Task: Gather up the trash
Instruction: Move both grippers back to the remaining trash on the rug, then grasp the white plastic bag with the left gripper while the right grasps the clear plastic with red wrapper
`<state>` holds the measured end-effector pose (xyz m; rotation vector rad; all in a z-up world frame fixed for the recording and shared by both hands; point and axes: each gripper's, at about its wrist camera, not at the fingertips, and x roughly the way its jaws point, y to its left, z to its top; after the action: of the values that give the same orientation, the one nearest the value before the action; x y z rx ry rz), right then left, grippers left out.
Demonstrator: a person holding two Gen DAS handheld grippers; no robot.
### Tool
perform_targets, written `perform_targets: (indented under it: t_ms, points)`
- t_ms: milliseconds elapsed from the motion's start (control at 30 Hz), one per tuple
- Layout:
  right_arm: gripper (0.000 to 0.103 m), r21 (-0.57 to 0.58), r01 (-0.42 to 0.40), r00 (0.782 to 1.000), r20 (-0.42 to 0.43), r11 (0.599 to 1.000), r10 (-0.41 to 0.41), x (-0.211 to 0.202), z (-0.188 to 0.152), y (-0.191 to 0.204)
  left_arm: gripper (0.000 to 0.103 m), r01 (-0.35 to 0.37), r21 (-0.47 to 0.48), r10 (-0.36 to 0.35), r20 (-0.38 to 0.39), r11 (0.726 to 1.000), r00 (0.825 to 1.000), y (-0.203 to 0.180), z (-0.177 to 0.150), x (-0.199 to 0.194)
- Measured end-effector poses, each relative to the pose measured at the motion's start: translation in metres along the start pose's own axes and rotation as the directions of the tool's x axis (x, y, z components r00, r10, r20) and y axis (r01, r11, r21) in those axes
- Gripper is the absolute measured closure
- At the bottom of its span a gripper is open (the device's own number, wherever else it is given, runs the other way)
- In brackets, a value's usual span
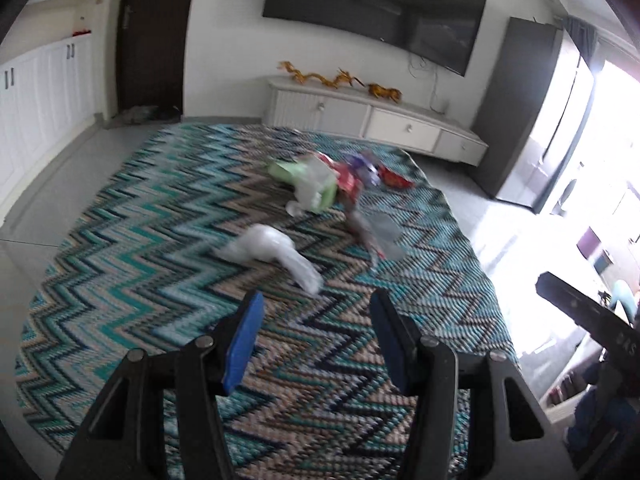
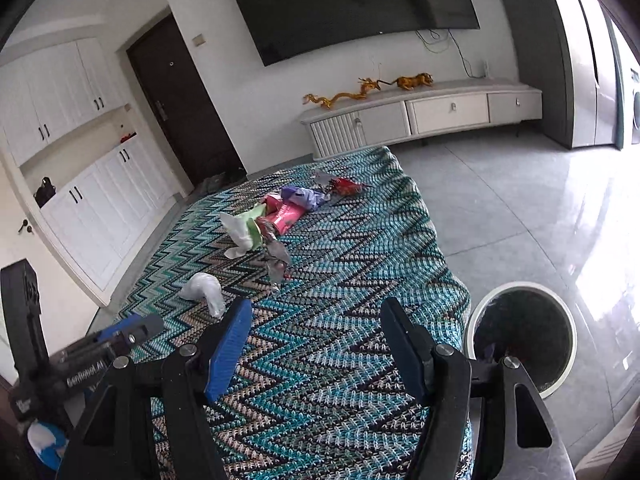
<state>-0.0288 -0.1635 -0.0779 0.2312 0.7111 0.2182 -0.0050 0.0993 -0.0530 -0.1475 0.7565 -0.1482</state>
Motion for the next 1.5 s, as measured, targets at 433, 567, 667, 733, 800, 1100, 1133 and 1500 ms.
perform_targets:
  t_ms: [433,567,667,733,800,1100,1133,1500]
  points:
    - [0.038,-0.051,-0.022,0.999,-0.040,0.998,0.020,0.020,0.002,0.005,0.049,0.053,-0.060,-0.062,-0.151,0.997,0.987,0.028,0.008,0.045]
    - [0.038,-0.049,-0.021,0.998,-0.063,0.999,0.018,0.034,0.006,0.000,0.049,0.060,-0.079,-0.074,-0.196,0.995,0.978,0.026,0.015,0.072]
    - [0.038,-0.050,-0.021,0.997,-0.082,0.999,0.017,0.047,0.011,-0.003,0.049,0.039,-0.083,-0.057,-0.227,0.996,0.972,0.024,0.021,0.097]
    - [0.038,-0.054,-0.025,0.995,-0.096,0.998,0.019,0.056,0.014,-0.004,0.049,0.015,-0.084,-0.034,-0.236,0.996,0.971,0.026,0.028,0.112]
    - [0.038,-0.066,-0.027,0.994,-0.109,0.997,0.020,0.067,0.018,-0.004,0.049,-0.005,-0.089,-0.017,-0.238,0.996,0.971,0.028,0.034,0.124]
    - [0.038,-0.145,-0.088,0.983,-0.173,0.986,0.062,0.134,0.045,0.019,0.054,-0.041,-0.073,0.023,-0.234,0.997,0.972,0.039,0.052,0.163]
    - [0.038,-0.149,-0.098,0.981,-0.183,0.984,0.070,0.142,0.047,0.022,0.058,-0.040,-0.066,0.023,-0.228,0.997,0.973,0.041,0.051,0.164]
    - [0.063,-0.178,-0.168,0.953,-0.282,0.970,0.114,0.215,0.039,0.044,0.075,-0.012,-0.049,0.003,-0.181,0.999,0.983,0.051,0.049,0.166]
